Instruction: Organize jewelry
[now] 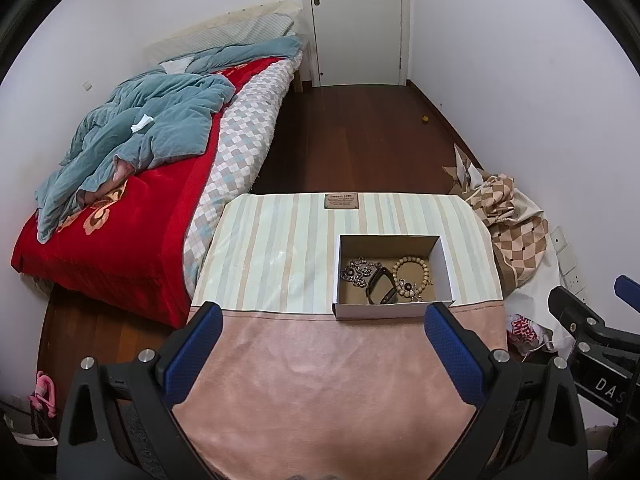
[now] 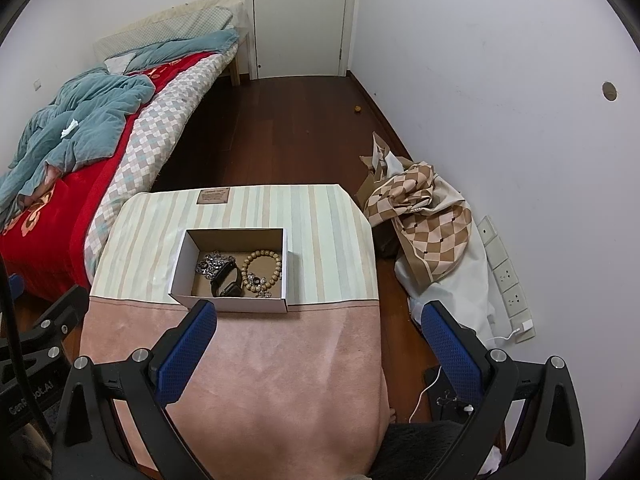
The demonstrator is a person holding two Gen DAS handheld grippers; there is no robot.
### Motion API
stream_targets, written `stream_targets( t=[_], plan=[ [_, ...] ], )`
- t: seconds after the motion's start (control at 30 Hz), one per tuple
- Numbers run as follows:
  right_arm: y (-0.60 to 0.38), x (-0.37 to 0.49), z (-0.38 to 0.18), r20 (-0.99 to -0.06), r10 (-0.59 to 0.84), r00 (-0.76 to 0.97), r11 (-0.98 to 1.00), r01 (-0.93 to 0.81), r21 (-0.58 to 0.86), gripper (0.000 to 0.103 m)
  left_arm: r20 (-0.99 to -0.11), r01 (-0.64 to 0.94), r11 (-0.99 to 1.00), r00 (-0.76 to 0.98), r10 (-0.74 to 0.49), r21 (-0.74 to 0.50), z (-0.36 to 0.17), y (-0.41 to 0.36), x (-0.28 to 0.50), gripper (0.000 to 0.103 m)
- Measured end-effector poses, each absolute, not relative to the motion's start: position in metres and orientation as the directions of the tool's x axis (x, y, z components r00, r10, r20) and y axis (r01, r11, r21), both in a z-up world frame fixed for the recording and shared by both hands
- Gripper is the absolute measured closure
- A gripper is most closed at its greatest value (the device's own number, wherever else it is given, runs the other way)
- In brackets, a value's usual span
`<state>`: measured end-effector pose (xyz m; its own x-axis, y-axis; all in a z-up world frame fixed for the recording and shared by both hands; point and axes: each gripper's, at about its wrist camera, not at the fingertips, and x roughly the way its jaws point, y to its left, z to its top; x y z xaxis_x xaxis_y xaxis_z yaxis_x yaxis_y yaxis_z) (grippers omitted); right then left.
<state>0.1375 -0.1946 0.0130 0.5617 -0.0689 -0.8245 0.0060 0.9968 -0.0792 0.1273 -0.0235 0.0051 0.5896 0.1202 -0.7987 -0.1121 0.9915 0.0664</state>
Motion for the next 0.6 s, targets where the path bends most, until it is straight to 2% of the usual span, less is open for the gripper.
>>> stream_targets(
  t=[0.6],
  plan=[
    [-0.1956, 0.1335, 0.0229, -0.815, -0.075, 0.574, 0.996, 0.009, -0.085, 0.000, -0.788, -0.115, 0.992, 0.604, 0.118, 0.060, 0.0119, -0.0265, 0.1254, 0.000]
  ],
)
